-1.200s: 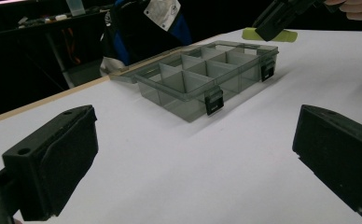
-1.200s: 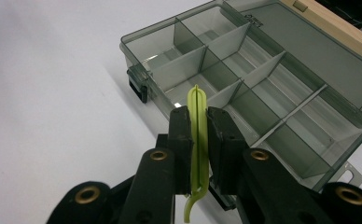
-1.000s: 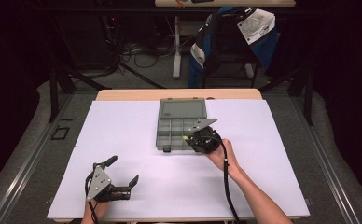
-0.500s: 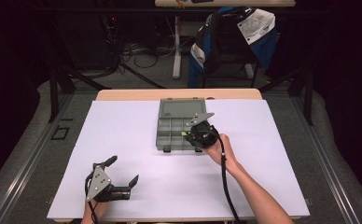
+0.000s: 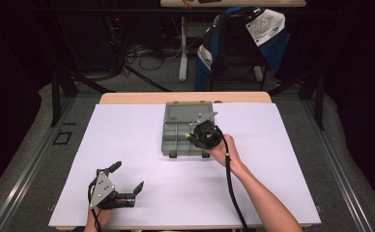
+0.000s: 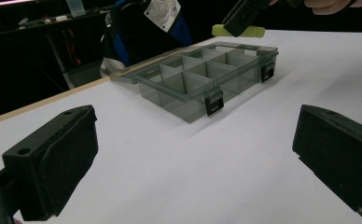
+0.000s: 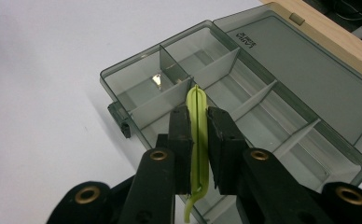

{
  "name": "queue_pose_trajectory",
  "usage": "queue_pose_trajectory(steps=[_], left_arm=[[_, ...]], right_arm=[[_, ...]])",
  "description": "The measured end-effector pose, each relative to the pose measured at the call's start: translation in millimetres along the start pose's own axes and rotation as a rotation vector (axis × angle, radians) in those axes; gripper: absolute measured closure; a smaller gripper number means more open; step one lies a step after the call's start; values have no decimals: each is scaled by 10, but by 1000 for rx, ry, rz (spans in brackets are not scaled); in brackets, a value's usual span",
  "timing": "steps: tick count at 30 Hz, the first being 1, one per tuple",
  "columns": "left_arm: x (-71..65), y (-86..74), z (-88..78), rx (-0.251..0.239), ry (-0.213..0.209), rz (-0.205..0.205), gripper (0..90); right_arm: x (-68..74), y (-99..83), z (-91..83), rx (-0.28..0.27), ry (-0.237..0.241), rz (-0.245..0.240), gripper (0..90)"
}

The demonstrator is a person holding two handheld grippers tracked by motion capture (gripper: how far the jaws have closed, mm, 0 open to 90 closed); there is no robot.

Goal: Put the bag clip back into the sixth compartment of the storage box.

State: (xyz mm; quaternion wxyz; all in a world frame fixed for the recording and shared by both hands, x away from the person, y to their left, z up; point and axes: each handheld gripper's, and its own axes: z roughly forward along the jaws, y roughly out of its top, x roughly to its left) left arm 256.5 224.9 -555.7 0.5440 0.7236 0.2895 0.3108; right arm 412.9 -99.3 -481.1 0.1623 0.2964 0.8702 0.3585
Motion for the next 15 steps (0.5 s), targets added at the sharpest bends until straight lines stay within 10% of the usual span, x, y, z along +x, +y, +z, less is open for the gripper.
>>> queue_pose_trajectory(steps=[15], left_arm=[[5, -1, -5, 0, 1, 0, 1]], right_arm=[[-15, 89, 157, 51, -1, 17, 807]])
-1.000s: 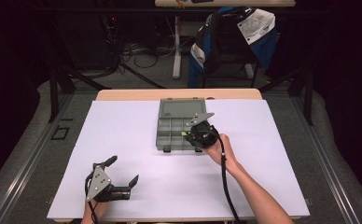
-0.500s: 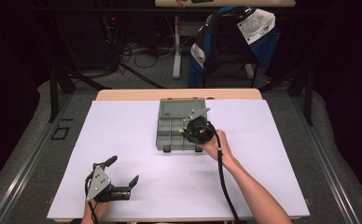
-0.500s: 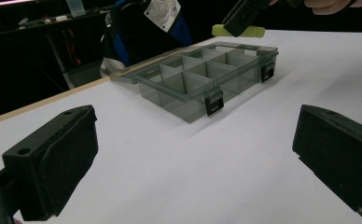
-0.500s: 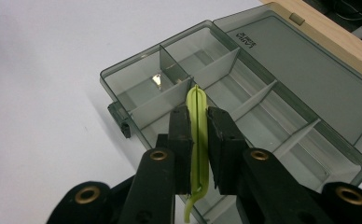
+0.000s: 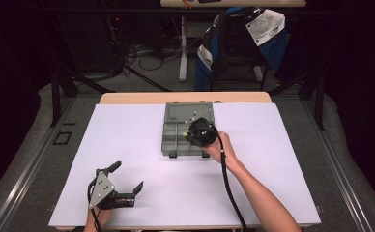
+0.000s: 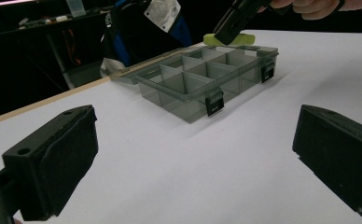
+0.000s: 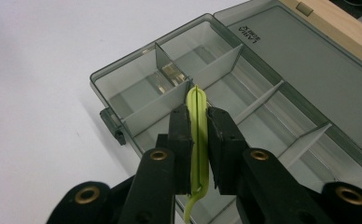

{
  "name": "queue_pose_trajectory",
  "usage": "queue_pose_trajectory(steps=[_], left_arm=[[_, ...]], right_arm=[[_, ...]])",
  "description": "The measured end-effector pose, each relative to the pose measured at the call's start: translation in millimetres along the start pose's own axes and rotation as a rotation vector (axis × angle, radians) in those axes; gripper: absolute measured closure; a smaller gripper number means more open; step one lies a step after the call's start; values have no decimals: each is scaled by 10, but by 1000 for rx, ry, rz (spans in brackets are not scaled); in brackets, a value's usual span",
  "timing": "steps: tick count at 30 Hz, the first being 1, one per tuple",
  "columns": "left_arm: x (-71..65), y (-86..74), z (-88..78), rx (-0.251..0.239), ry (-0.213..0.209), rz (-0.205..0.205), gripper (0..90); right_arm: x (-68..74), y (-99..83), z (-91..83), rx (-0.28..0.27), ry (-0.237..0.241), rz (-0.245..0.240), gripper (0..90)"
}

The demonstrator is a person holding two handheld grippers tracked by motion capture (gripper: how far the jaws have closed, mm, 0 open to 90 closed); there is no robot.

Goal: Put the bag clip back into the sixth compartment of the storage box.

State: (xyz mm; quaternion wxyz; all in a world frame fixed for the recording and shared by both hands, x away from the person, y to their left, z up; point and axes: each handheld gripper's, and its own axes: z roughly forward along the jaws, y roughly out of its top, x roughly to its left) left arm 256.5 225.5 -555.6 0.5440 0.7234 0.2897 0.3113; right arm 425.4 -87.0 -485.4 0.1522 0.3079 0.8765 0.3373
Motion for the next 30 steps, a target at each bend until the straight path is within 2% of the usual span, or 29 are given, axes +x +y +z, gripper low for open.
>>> queue_pose_trajectory(steps=[5, 18, 25, 30], left_arm=[[1, -1, 0, 0, 0, -1, 0], [3, -1, -3, -1, 0, -2, 0], [3, -1, 1, 3, -1, -1, 0], [2, -1, 0, 1, -1, -3, 0]], right_arm=[[-10, 26, 30, 13, 7, 17, 807], [56, 148, 80, 29, -5, 17, 806], [61, 153, 110, 43, -10, 35, 805], [37, 168, 139, 46, -13, 66, 805]])
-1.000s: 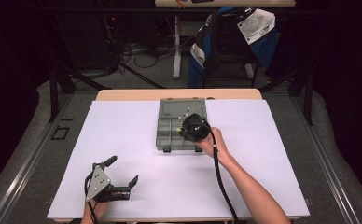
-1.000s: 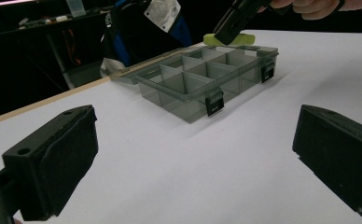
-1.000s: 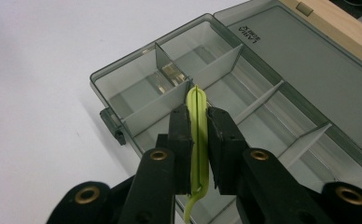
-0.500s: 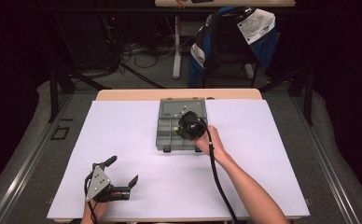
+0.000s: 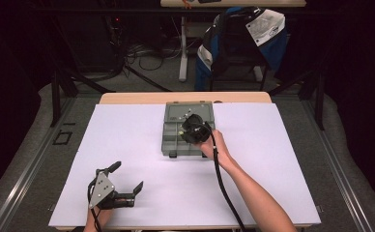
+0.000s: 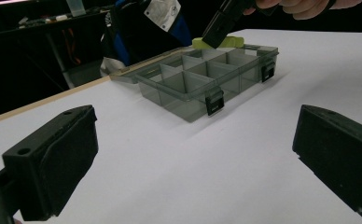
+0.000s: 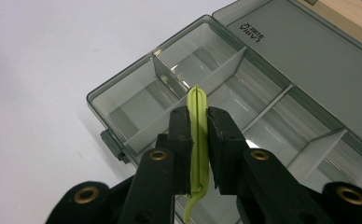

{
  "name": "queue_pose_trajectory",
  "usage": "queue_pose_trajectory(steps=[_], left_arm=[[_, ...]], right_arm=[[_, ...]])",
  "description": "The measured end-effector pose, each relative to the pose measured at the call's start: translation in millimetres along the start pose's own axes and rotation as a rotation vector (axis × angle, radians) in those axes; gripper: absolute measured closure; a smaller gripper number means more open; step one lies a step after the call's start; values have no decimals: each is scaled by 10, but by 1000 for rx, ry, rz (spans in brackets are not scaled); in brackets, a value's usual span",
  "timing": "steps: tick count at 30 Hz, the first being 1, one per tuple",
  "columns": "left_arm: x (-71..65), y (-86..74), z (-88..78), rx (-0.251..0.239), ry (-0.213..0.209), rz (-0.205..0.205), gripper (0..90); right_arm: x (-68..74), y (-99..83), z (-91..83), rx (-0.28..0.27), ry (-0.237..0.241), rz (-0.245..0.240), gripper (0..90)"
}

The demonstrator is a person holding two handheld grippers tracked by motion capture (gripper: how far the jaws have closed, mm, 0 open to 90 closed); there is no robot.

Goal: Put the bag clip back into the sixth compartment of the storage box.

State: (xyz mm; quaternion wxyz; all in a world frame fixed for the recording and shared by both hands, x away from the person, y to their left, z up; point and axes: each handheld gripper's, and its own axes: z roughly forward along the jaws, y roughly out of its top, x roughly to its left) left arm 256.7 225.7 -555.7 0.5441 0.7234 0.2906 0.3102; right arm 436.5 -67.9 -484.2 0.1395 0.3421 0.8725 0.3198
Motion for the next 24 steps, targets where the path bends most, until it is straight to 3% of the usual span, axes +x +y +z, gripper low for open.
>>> queue_pose_trajectory(steps=[24], left_arm=[[4, 1, -4, 1, 2, -3, 0]], right_arm=[[33, 82, 121, 28, -23, 94, 802]])
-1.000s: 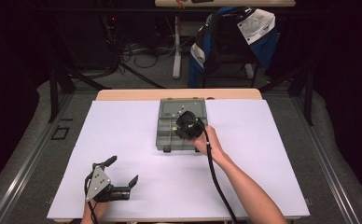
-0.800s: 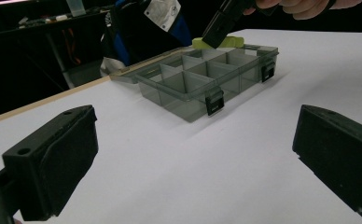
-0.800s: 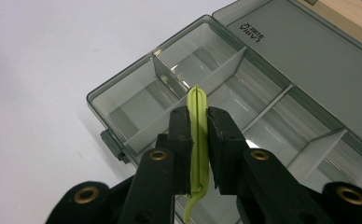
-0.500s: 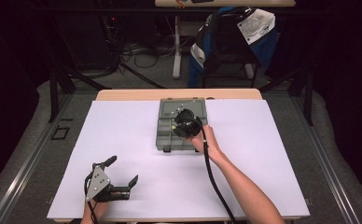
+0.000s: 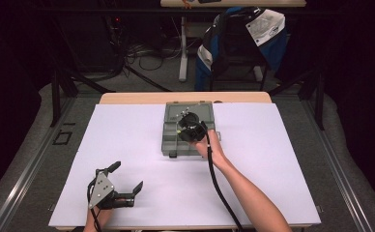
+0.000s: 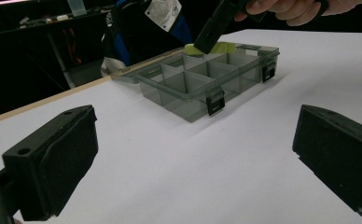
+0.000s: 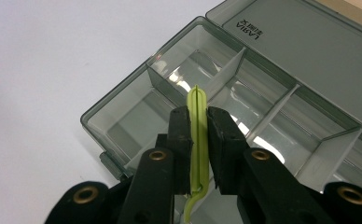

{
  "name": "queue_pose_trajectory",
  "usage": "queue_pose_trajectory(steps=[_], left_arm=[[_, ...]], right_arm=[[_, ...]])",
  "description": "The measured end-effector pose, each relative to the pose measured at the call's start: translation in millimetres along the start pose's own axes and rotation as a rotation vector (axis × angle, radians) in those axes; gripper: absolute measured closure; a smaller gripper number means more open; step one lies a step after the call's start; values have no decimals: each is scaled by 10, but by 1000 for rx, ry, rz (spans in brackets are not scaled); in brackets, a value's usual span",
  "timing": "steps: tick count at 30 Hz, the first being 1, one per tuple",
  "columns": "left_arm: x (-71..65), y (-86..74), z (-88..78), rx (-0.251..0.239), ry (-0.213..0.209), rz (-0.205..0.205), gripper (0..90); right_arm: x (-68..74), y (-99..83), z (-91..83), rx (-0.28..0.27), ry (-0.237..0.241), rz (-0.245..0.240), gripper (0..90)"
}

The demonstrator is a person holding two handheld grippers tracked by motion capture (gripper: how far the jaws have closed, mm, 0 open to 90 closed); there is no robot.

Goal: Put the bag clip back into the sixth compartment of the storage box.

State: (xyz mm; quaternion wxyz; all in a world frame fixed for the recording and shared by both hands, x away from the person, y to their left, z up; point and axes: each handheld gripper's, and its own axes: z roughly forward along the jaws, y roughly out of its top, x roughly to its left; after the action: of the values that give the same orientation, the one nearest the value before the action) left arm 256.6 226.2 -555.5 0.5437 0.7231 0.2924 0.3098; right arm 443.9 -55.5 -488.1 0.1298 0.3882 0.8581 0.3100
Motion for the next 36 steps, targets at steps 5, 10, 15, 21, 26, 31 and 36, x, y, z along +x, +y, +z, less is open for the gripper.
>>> queue_pose_trajectory(steps=[5, 10, 15, 21, 26, 31, 36], left_arm=[[0, 0, -2, 0, 1, -1, 1], [-1, 0, 0, 0, 1, -1, 1], [-1, 1, -1, 1, 1, 2, 1], [1, 3, -6, 2, 1, 3, 1], [2, 1, -1, 2, -2, 5, 1], [3, 0, -6, 3, 0, 3, 1], [-1, 2, -7, 5, 0, 7, 1]], right_arm=[[9, -4, 48, 12, 3, 17, 802], [14, -18, 84, 18, 4, 30, 802], [24, -29, 117, 39, 2, 34, 802], [24, -43, 111, 42, 10, 24, 718], [24, -82, 16, -3, 29, 19, 545], [43, -132, -93, -20, 41, -16, 325], [54, -195, -177, -59, 63, -31, 204]])
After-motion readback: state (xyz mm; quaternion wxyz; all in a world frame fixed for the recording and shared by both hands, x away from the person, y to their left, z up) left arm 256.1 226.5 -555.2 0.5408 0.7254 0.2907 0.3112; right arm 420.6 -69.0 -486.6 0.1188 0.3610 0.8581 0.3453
